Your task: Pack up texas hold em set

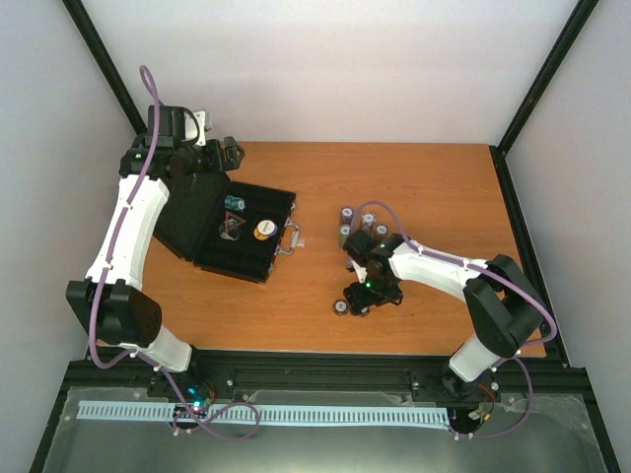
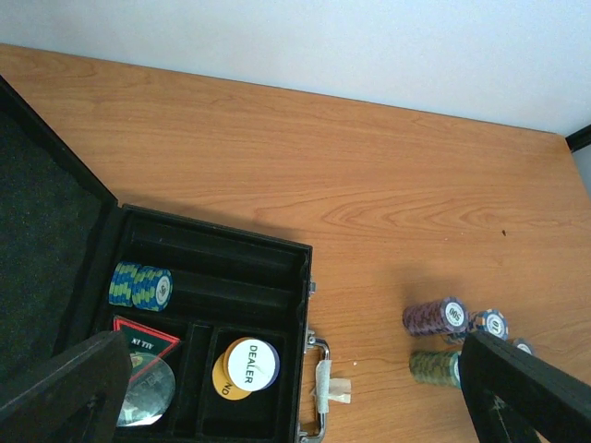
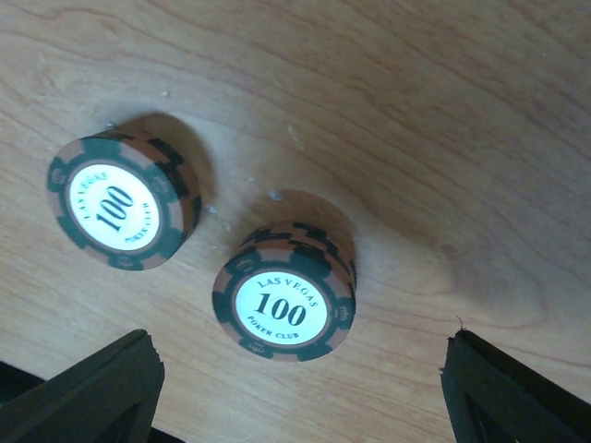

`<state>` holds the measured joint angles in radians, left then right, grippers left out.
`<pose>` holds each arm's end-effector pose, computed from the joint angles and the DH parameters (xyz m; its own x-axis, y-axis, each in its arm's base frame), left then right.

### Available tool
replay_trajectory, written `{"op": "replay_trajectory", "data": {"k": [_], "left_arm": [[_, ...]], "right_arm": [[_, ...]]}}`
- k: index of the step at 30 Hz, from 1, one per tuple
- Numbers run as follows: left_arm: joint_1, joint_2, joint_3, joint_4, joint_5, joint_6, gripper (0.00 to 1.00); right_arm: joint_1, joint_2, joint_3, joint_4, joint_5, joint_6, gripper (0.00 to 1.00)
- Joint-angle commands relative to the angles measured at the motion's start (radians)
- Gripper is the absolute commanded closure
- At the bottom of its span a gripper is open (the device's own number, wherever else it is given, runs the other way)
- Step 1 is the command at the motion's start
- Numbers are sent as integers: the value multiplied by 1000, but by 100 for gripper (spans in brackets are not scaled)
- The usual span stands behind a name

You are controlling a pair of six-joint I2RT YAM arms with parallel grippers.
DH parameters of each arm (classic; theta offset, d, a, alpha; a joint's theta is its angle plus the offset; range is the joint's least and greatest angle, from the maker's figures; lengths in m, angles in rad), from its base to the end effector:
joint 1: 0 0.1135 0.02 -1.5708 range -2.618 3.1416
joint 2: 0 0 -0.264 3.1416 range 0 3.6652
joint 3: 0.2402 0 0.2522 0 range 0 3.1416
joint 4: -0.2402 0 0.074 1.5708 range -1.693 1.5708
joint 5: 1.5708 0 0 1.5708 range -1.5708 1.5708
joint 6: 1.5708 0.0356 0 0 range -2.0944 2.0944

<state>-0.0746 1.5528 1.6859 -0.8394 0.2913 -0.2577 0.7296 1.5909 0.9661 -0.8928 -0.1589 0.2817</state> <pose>0.3306 -0.0350 0.3993 -0.6996 -0.1925 -0.6881 0.1148 0.9202 -0.3741 0.1937 0.1808 0.1738 -0.8998 -0.4363 -0.0072 -0.4313 0.8867 0.1666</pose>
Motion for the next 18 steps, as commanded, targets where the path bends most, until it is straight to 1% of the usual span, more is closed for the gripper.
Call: {"op": "replay_trajectory", "data": {"k": [1, 13, 18], "left_arm": [[1, 4, 15, -23, -11, 28, 0], [1, 1, 7, -33, -22, 41, 0], [1, -5, -9, -29, -21, 40, 0]], "right_arm": [[21, 22, -9, 9, 42, 31, 16], [55, 85, -4, 38, 104, 71, 18], [77, 120, 3, 47, 131, 98, 20]]}}
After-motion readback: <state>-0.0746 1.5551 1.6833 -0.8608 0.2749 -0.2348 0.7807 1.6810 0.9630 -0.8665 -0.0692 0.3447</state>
